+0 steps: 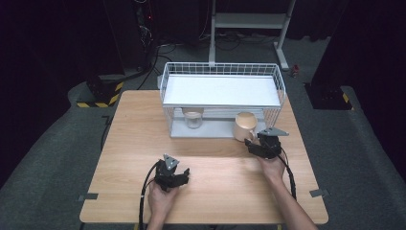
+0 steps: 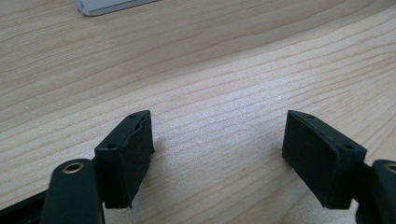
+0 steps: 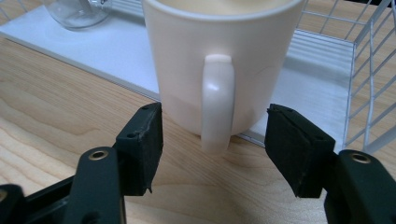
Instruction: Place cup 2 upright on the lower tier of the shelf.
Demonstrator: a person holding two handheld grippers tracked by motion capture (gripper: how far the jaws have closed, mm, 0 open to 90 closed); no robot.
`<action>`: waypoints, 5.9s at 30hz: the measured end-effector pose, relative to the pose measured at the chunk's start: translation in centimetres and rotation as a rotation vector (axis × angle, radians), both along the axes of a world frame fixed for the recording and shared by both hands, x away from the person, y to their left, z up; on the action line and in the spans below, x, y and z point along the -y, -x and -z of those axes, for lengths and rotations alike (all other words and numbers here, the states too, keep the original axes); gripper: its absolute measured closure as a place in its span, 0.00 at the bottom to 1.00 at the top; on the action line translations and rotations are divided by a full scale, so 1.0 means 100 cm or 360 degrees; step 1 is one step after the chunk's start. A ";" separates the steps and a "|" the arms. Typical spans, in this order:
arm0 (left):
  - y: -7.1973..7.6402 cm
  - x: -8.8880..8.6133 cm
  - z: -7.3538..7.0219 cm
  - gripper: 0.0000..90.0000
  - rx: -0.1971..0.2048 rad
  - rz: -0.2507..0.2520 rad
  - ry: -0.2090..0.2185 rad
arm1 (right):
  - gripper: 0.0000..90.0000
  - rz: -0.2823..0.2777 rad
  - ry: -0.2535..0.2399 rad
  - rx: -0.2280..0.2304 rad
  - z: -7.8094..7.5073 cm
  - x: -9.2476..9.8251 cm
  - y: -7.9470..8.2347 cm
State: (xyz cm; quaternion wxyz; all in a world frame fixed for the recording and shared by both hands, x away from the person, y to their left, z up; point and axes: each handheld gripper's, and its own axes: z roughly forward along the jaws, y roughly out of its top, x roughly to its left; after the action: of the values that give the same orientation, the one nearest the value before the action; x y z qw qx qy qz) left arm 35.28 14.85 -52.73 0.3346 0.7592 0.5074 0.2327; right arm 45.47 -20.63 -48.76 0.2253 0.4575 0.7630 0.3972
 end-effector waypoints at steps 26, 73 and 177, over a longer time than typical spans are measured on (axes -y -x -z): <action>0.000 0.000 0.000 0.28 0.0000 0.0000 0.0000 | 0.47 0.0080 0.0059 -0.0015 0.005 -0.013 -0.011; 0.000 0.000 0.000 0.28 0.0000 0.0000 0.0000 | 0.54 0.0216 0.0018 -0.0082 0.007 -0.021 -0.056; 0.000 0.001 0.000 0.28 -0.0005 -0.0005 0.0008 | 0.39 -0.0091 -0.0153 -0.0045 0.003 0.044 0.081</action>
State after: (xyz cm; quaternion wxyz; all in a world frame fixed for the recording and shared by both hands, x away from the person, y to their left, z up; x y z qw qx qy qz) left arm 35.24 14.76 -52.74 0.3354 0.7580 0.5097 0.2307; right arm 37.41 -25.03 -49.09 0.1808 0.4514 0.7588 0.4333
